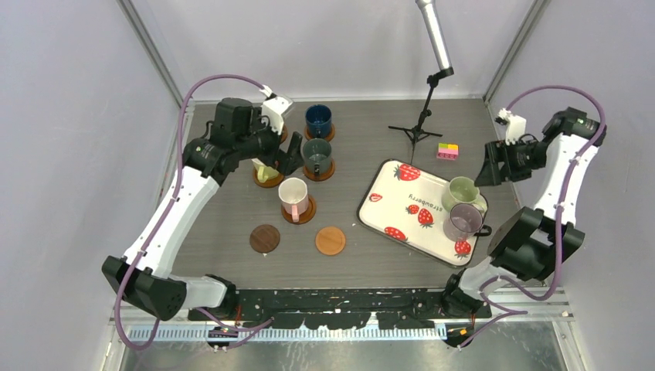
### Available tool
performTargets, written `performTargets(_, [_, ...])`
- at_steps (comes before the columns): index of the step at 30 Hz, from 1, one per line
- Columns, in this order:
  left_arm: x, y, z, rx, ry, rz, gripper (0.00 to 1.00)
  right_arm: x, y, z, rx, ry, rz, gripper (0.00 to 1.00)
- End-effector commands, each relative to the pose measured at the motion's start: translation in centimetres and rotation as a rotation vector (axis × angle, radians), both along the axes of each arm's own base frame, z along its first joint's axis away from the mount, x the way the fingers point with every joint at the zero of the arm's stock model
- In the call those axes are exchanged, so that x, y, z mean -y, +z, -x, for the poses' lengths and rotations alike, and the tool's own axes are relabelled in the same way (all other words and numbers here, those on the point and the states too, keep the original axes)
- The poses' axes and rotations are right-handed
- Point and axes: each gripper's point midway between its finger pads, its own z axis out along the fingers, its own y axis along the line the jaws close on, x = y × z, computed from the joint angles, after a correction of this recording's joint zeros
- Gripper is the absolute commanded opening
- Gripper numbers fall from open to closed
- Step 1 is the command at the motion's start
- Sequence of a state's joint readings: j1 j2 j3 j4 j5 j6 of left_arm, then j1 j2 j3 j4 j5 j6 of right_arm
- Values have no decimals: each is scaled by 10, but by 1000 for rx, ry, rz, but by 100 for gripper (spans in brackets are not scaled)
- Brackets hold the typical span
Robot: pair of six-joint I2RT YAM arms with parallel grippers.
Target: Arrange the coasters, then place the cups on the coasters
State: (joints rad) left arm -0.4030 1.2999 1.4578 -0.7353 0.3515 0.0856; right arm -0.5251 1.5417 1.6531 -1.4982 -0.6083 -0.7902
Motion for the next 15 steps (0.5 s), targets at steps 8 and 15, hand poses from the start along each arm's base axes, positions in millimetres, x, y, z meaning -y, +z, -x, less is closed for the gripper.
performTargets(8, [0, -4, 6, -2, -34, -24, 100, 61, -72, 35, -144, 200, 186, 65])
performTargets(15, [2, 0, 5, 0, -30, -7, 100, 71, -99, 29, -184, 228, 185, 62])
